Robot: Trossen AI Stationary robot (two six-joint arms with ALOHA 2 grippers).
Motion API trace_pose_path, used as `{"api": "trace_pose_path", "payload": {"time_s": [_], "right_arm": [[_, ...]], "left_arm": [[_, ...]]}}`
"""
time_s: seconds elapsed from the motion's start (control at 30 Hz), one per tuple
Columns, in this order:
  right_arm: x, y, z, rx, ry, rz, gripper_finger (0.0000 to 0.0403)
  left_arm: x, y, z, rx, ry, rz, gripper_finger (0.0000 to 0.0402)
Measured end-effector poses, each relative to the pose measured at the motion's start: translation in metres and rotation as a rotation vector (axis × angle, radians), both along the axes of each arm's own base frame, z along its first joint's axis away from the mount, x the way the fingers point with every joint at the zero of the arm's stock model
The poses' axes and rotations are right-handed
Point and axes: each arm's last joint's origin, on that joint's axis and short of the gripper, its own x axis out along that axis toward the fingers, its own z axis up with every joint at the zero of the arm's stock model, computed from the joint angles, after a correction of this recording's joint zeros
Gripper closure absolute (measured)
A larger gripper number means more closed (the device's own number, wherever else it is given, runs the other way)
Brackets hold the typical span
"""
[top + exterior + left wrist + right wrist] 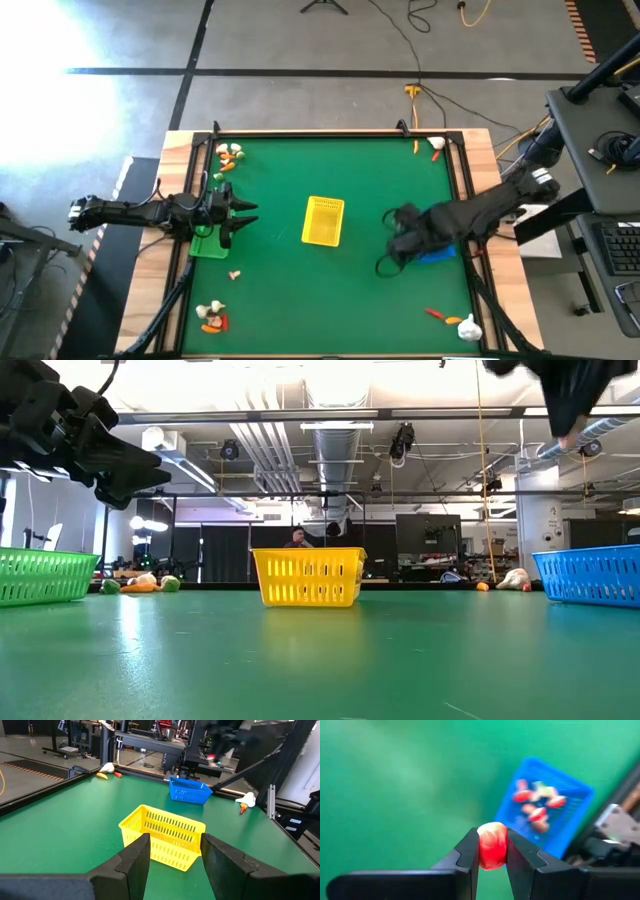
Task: Sort produce into baskets
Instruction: Put the red mushroom into the blue bin
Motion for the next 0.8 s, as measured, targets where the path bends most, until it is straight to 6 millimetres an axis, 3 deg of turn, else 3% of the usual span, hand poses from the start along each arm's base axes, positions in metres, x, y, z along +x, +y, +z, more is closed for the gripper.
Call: {"api": "trace_pose_path", "payload": {"time_s": [0.13, 0.3, 0.5, 0.67, 0.8], "right_arm": [[-0.022, -0.027, -0.024, -0.016, 0.074, -0.065, 0.0335], [-0.051, -0.047, -0.063, 0.012, 0.17, -0.139, 0.0335], [-0.059, -0.055, -0.105, 0.057, 0.134, -0.192, 0.0335], [-0.059, -0.055, -0.118, 0.053, 0.144, -0.223, 0.0334], [-0.058, -0.055, -0.118, 0.052, 0.145, -0.225, 0.0306]], "left_arm": [[0.0, 0.0, 0.0, 0.0, 0.0, 0.0, 0.0243], [0.0, 0.0, 0.0, 0.0, 0.0, 0.0, 0.0243], [0.0, 0.0, 0.0, 0.0, 0.0, 0.0, 0.0243], [0.0, 0.0, 0.0, 0.0, 0.0, 0.0, 0.0243], [0.0, 0.0, 0.0, 0.0, 0.0, 0.0, 0.0243]]}}
